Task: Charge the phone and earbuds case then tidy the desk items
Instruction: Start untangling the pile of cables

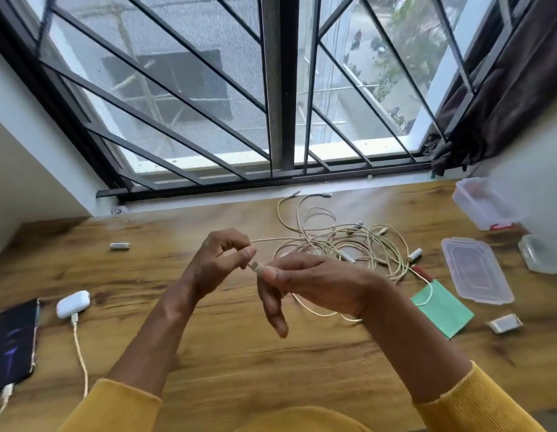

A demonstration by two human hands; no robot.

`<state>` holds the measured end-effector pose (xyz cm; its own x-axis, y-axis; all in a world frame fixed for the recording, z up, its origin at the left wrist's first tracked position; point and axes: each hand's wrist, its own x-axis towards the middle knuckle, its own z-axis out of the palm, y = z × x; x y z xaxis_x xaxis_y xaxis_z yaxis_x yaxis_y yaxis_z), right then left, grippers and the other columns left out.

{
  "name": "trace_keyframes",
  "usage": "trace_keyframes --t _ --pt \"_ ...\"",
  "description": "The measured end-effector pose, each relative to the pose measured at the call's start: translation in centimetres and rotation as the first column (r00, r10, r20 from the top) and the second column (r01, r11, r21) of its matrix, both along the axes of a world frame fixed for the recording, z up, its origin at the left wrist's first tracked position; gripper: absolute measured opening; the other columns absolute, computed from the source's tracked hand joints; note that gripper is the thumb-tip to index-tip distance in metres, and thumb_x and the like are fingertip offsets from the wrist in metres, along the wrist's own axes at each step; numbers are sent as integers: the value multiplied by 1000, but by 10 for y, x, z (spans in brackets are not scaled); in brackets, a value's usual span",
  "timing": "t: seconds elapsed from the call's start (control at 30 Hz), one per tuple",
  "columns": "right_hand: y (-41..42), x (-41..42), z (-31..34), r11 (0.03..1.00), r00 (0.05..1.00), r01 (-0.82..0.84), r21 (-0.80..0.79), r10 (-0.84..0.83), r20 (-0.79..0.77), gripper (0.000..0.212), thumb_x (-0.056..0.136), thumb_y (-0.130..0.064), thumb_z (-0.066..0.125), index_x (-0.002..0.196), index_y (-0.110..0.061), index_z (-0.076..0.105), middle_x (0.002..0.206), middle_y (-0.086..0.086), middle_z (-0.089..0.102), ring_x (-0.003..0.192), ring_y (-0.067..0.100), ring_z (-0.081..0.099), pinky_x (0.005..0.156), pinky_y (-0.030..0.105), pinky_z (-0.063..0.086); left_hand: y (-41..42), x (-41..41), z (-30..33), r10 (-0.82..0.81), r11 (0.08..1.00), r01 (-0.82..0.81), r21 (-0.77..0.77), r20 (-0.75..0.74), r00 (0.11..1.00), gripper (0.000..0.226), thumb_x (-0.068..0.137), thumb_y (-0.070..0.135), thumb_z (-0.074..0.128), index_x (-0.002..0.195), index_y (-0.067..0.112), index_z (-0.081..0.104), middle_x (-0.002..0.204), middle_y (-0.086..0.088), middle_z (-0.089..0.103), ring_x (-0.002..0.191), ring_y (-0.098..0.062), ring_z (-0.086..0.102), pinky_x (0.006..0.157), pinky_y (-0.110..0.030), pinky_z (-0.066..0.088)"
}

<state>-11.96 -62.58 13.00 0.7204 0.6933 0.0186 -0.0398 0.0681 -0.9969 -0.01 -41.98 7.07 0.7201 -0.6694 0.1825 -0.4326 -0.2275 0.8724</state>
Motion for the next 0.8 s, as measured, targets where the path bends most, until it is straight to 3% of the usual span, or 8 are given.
trace_keyframes --t 0.17,0.3,0.37,0.43,0.5,0.57,0.7,0.8 --pt "25 -2 -13 965 997 58 -257 -71 -43 48 116 -30 36 96 3 64 79 18 67 72 26 62 78 40 48 8 6 11 27 999 -25 -30 74 997 28 90 40 68 67 27 61 71 9 57 69 -18 56 67 -39 47" --pt "48 -4 -26 838 991 109 -535 -133 -6 52 114 -45 40 92 -5 65 77 9 75 76 20 65 84 44 53 13 3 24 -51 998 46 36 162 986 39 92 37 66 65 11 56 64 -6 49 64 -24 47 62 -41 41" --pt "56 -2 -32 692 982 187 -698 -159 105 51 113 -47 38 91 -10 67 82 2 80 84 13 70 95 42 52 16 1 29 -95 994 83 76 171 981 38 94 34 65 65 12 55 60 -5 46 59 -24 43 56 -40 37" --pt "61 2 -39 447 942 335 -829 -176 286 48 113 -48 33 94 -18 65 91 -4 80 99 13 69 106 44 41 20 2 31 -100 989 79 121 177 979 30 94 31 65 68 17 63 60 0 53 56 -22 46 54 -38 37" --pt "61 5 -45 242 881 470 -849 -196 431 40 113 -48 28 102 -23 58 110 -1 77 114 22 65 113 50 30 24 4 30 -89 983 55 172 195 977 19 92 29 67 74 22 71 61 3 59 56 -18 51 54 -33 39" --pt "60 8 -49 159 829 543 -824 -259 496 35 113 -47 26 111 -25 53 121 4 72 122 27 62 113 53 29 26 5 27 -75 976 25 217 226 971 14 90 31 67 79 26 75 60 5 60 55 -14 51 54 -31 39" --pt "52 15 -42 185 767 601 -778 -406 496 25 108 -48 38 104 -24 45 110 1 68 117 27 59 103 48 35 25 4 20 -70 971 27 237 177 982 21 92 45 65 79 30 71 62 4 62 57 -18 55 56 -36 44" --pt "42 18 -32 347 740 630 -695 -540 401 25 103 -46 51 100 -21 46 101 -3 62 104 24 56 99 46 40 23 0 16 -102 989 102 105 -8 995 29 100 37 61 77 23 72 66 4 64 61 -10 57 61 -30 44"
